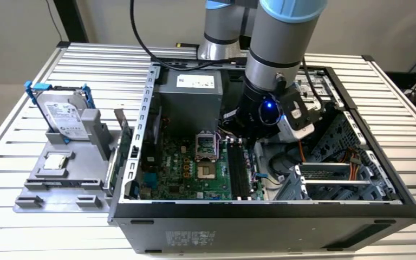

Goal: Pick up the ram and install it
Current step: 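Insert the ram into the slot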

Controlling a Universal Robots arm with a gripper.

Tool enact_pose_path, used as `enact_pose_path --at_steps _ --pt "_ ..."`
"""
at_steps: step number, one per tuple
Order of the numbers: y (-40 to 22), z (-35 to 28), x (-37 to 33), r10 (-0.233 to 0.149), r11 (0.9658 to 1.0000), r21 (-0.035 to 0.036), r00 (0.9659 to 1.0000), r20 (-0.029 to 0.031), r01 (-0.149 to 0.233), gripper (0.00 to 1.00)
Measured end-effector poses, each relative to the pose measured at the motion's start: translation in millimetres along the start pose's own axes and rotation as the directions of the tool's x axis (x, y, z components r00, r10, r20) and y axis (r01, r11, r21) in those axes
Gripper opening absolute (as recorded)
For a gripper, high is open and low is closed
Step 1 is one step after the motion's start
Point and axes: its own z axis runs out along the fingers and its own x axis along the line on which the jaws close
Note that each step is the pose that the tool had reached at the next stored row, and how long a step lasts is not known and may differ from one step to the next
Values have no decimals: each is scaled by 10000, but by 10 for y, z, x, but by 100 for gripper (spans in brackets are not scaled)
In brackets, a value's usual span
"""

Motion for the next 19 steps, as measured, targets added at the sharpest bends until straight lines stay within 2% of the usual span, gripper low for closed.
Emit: enact_pose_path --at_steps 5,6,10,15,19 --pt "-2 14 0 1 10000 -9 10000 -2 -1 0" --pt "-18 24 0 -1 10000 -8 10000 -2 1 0" --pt "-96 91 1 1 10000 -16 10000 -2 -1 0" --pt "-108 180 4 -1 10000 -16 10000 -3 1 0" --pt "-109 216 5 -4 10000 -17 10000 -2 4 0"
